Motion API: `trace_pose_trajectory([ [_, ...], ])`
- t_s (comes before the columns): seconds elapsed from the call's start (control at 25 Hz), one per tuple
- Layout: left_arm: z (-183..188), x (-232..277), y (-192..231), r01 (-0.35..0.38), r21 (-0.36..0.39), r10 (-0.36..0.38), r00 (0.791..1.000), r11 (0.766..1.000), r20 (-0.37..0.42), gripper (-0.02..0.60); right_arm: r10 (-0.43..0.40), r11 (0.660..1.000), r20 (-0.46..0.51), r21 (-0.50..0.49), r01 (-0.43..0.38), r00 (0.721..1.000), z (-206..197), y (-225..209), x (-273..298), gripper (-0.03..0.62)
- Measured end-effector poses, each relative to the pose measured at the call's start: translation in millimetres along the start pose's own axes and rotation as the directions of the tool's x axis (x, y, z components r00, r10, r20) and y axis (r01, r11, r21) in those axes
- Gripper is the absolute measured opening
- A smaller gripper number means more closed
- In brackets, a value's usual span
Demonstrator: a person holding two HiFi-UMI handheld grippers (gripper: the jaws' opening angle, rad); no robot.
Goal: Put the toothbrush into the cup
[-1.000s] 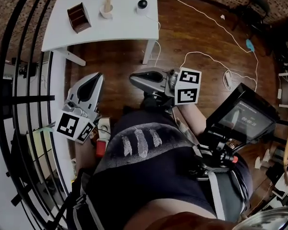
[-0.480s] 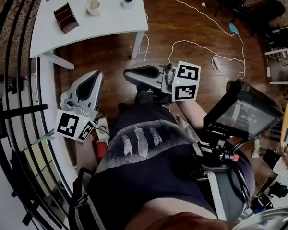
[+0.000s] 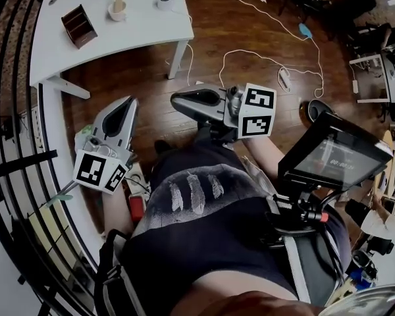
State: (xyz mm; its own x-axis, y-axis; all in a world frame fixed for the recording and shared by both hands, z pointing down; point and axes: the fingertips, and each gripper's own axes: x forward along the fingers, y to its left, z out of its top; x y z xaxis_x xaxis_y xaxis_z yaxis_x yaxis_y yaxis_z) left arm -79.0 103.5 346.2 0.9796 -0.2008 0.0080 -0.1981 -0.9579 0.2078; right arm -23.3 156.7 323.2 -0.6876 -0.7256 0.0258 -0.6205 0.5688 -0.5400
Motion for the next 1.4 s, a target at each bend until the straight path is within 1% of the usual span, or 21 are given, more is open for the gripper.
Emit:
trace_pose_trajectory([
  [0.16,-7,9,2,0.012,-0.013,-0.012,1.0,1.0,-0.015,-0.003,-0.022,1.0,0.012,0.003,0.022,1.0,1,-7,-10,0.0],
  [0.4,-16,51,-31,0.08,-0.013,-0.08,0.995,0.997,-0.052,-0.003,-0.077,0.997,0.069,0.019,0.076,0.995,7,-22,-59,0.0],
  [0.52,-17,83,-56,0.134,0.003,-0.134,0.988,0.991,-0.079,-0.003,-0.113,0.994,0.112,0.021,0.111,0.987,13,-31,-94,-0.001],
  [0.68,-18,125,-102,0.196,0.026,-0.192,0.976,0.98,-0.103,-0.003,-0.16,0.987,0.174,0.051,0.153,0.972,15,-42,-154,-0.001],
  [0.8,-20,152,-131,0.23,0.046,-0.223,0.966,0.972,-0.127,-0.003,-0.179,0.983,0.233,0.089,0.162,0.956,17,-54,-195,0.0],
  [0.92,-23,171,-157,0.261,0.086,-0.246,0.957,0.962,-0.155,-0.003,-0.182,0.981,0.293,0.122,0.152,0.939,17,-62,-228,-0.001],
  [1.08,-25,183,-168,0.261,0.105,-0.243,0.957,0.96,-0.161,-0.003,-0.196,0.978,0.311,0.132,0.162,0.93,14,-70,-251,-0.002],
  [1.4,-18,167,-155,0.224,0.111,-0.207,0.967,0.968,-0.149,-0.003,-0.181,0.982,0.301,0.111,0.154,0.936,18,-61,-239,-0.002],
])
